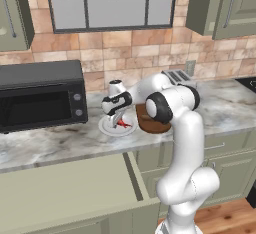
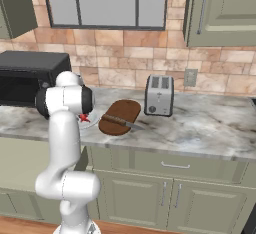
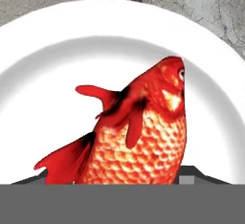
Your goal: Pick up the knife from the drawer and place it on the cutting board. Then place the meat from the plate to the cutting board.
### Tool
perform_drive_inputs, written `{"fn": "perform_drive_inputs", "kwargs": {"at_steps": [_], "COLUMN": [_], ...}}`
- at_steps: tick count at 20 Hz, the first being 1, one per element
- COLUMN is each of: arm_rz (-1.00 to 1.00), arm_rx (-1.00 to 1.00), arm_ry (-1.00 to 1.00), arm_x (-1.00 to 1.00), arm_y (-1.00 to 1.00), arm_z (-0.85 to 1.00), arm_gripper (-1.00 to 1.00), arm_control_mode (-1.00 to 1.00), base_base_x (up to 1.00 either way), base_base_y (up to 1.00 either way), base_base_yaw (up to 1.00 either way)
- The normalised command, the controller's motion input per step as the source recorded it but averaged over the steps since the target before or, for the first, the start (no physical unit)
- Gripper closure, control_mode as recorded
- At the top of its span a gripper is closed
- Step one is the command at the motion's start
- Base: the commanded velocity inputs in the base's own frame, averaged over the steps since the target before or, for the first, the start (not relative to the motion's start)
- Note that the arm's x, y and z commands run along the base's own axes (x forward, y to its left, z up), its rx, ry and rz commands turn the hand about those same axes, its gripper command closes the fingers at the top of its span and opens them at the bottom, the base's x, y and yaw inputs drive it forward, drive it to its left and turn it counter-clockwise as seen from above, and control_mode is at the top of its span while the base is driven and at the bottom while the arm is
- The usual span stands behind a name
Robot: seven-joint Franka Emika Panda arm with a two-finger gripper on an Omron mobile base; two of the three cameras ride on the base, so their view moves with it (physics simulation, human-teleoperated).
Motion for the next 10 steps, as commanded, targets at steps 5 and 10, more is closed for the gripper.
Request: {"fn": "perform_drive_inputs", "kwargs": {"at_steps": [5,10], "arm_rz": [0.00,0.00], "arm_rx": [0.02,0.02], "arm_ry": [-0.02,-0.11], "arm_x": [-0.12,-0.15], "arm_y": [-0.09,-0.23], "arm_z": [0.12,0.50], "arm_gripper": [1.00,1.00], "arm_control_mode": [-1.00,-1.00], "base_base_x": [0.00,0.00], "base_base_y": [0.00,0.00], "base_base_yaw": [0.00,0.00]}}
